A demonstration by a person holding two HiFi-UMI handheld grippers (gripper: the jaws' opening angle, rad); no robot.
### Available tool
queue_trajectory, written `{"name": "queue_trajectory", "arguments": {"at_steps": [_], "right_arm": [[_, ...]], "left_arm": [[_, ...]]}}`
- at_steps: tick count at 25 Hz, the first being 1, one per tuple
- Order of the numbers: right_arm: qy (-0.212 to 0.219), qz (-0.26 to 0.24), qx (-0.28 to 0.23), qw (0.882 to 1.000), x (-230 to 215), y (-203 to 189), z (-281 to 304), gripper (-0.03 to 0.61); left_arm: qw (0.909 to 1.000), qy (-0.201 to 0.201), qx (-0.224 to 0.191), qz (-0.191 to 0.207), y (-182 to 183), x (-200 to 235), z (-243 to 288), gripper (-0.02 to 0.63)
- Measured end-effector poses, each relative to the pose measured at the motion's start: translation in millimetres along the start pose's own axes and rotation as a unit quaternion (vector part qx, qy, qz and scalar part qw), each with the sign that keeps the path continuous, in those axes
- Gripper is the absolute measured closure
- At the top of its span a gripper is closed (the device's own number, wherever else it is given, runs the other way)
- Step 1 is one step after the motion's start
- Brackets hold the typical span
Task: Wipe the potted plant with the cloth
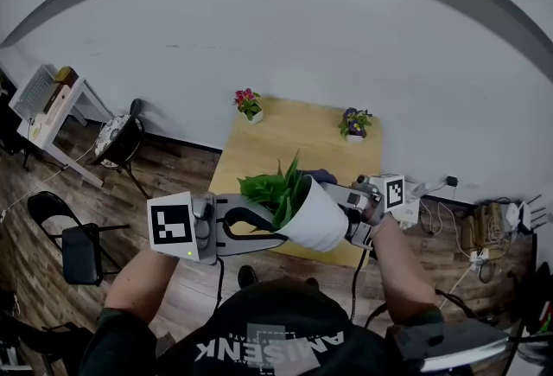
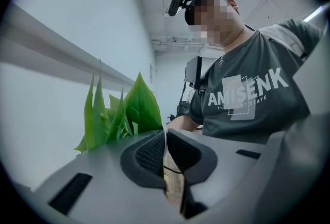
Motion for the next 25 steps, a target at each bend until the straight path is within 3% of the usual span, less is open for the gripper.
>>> {"name": "queue_trajectory", "arguments": {"at_steps": [4,7,13,25], "right_arm": [[-0.014,-0.006,-0.008,1.0,2.4,0.4,-7.2,0.535],[-0.027,-0.02,-0.012,0.999,8.1,4.2,-9.6,0.535],[-0.076,-0.071,-0.002,0.995,24.6,10.5,-13.6,0.535],[-0.208,-0.191,0.05,0.958,56.3,11.6,-5.9,0.535]], "left_arm": [[0.9992,0.003,-0.019,-0.034,-11.3,2.5,1.3,0.595],[0.9959,0.022,-0.036,-0.08,-14.8,5.4,3.0,0.595],[0.9925,0.028,-0.03,-0.115,-23.2,8.7,6.0,0.595],[0.9777,0.044,-0.019,-0.205,-33.6,22.8,14.2,0.595]]}}
Point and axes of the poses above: the fingertips, and each gripper's own axes: z forward along the fingers, x to its left, y out of its top, the point moved 10 cm from there along -z, backward along the fingers, and after that the axes turned 9 degrees about y, right-handed, at the moved point
